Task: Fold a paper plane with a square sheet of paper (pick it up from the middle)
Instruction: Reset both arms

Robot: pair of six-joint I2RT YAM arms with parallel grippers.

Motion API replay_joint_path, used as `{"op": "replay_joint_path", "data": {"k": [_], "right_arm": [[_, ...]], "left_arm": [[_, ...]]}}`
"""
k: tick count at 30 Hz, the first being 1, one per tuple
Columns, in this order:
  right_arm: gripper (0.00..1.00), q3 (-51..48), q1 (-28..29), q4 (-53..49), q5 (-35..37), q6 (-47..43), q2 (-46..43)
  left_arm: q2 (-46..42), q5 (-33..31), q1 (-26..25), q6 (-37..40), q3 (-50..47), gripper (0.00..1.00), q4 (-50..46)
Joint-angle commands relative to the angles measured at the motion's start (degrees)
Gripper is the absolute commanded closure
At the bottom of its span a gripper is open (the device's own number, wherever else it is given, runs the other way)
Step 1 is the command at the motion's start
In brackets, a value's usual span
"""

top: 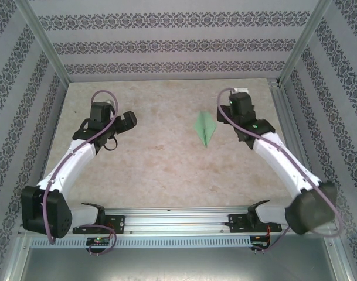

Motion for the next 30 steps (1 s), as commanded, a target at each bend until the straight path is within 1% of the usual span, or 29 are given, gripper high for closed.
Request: {"op": "replay_joint_path", "data": {"k": [1, 3, 4, 6, 7, 8, 9, 10, 11, 12, 13, 14, 15, 16, 17, 18, 20, 21, 22, 23, 25, 26, 27, 28, 29, 30], "right_arm": [[0.02, -17.51, -2.85, 19.68, 16.24, -1.45, -3.96], [0.02, -26.75, -6.87, 30.76, 14.36, -2.95, -6.63], [0.02, -29.22, -8.84, 33.13, 12.26, -2.22, -7.04], [0.02, -32.37, -13.19, 35.71, 7.73, -1.03, -6.5], [0.02, -33.66, -14.77, 37.69, 5.87, -0.57, -5.74], [0.02, -34.51, -16.04, 39.42, 1.44, -1.68, -5.07], [0.02, -35.15, -16.62, 41.32, -1.16, -2.99, -4.33], [0.02, -36.29, -16.72, 44.94, -2.0, -3.12, -3.2], [0.02, -37.57, -17.11, 50.25, -2.3, -3.34, -1.16], [0.02, -36.47, -17.16, 48.46, -2.85, -4.03, -0.9], [0.02, -36.31, -17.25, 49.69, -3.73, -5.05, -0.51], [0.02, -37.3, -17.48, 54.28, -3.77, -5.28, 0.83], [0.02, -37.04, -17.85, 55.51, -4.48, -4.99, 1.95], [0.02, -36.18, -18.0, 54.43, -6.15, -5.67, 2.6], [0.02, -35.26, -17.97, 54.22, -7.97, -6.46, 3.45], [0.02, -34.68, -17.97, 54.94, -9.44, -6.7, 4.69], [0.02, -34.56, -17.82, 56.58, -12.16, -7.21, 5.45], [0.02, -35.06, -17.81, 59.01, -13.44, -6.97, 5.97], [0.02, -35.24, -17.78, 61.02, -14.22, -7.35, 6.82], [0.02, -34.77, -17.72, 61.04, -14.17, -7.74, 7.54], [0.02, -34.0, -17.79, 61.14, -13.44, -8.62, 8.61], [0.02, -33.73, -17.79, 61.26, -14.42, -9.45, 8.87], [0.02, -33.98, -17.8, 62.89, -15.9, -11.13, 9.31], [0.02, -35.6, -17.89, 67.61, -16.69, -11.82, 10.42], [0.02, -37.28, -18.25, 73.03, -16.26, -11.13, 12.78], [0.02, -39.95, -18.63, 79.97, -16.46, -10.93, 16.38]], "left_arm": [[-2.87, -19.09, -0.19, 8.93, -5.34, 0.0, 9.54], [-2.5, -26.32, 0.12, 13.64, -9.06, 0.0, 15.78], [-1.73, -28.06, 0.09, 15.76, -10.79, 0.0, 18.94], [0.09, -29.17, 0.16, 21.56, -13.74, 0.0, 24.79], [1.12, -30.5, 0.19, 22.26, -14.52, 0.0, 26.26], [2.18, -30.58, 0.37, 23.36, -15.7, 0.0, 28.78], [3.32, -29.9, 0.42, 24.64, -17.24, 0.0, 32.26], [4.19, -29.04, 0.52, 24.93, -18.65, 0.0, 35.16], [5.23, -26.55, 0.67, 25.05, -19.97, 0.0, 38.89], [6.76, -23.62, 0.73, 26.17, -21.24, 0.0, 42.59], [8.52, -21.57, 0.69, 27.7, -21.87, 0.0, 44.78], [10.71, -20.96, 0.72, 28.98, -21.97, 0.0, 46.18], [12.7, -20.69, 0.72, 30.4, -22.67, 0.0, 48.89], [13.76, -20.49, 0.77, 31.06, -23.17, 0.0, 51.55], [13.77, -18.23, 0.9, 32.45, -22.72, 0.0, 51.44], [14.32, -16.71, 0.86, 34.9, -23.54, 0.0, 55.28], [15.63, -15.18, 1.87, 34.05, -23.56, 0.0, 56.07], [17.24, -14.03, 2.35, 34.18, -25.36, 0.0, 61.48], [17.19, -14.11, 3.23, 33.01, -26.2, 0.0, 62.32], [16.49, -10.6, 4.95, 31.72, -26.56, 0.0, 61.32], [17.15, -9.48, 5.73, 31.07, -29.7, 0.0, 67.37], [19.38, -10.01, 5.84, 31.04, -31.63, 0.0, 74.31], [19.75, -10.77, 5.86, 30.88, -32.36, 0.0, 75.59], [17.85, -10.68, 5.94, 30.26, -30.64, 0.0, 68.66], [19.3, -10.93, 5.95, 30.7, -31.66, 0.0, 73.89], [19.19, -10.98, 5.95, 30.62, -31.77, 0.0, 73.48]]}}
